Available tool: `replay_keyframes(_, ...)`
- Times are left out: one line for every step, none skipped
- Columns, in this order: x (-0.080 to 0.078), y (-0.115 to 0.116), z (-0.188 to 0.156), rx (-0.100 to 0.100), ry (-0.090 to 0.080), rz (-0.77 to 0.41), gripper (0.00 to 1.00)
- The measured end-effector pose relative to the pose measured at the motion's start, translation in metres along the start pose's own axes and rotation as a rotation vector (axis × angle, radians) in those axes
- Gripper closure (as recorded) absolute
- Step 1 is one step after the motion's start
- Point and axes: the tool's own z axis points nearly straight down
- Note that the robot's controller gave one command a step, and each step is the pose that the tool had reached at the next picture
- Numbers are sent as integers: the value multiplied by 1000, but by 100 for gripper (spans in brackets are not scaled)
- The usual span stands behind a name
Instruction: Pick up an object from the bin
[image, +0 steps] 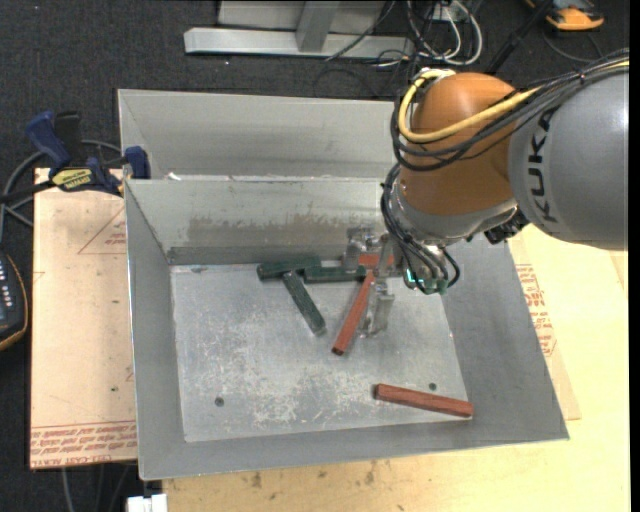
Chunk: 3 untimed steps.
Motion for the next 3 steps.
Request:
replay_keyframes(-21,-37,157,0,-4,-357,0)
replay_keyframes(-23,-25,123,2,-12,-517,0)
replay_keyframes(-31,-50,122,3,-10,-618,0)
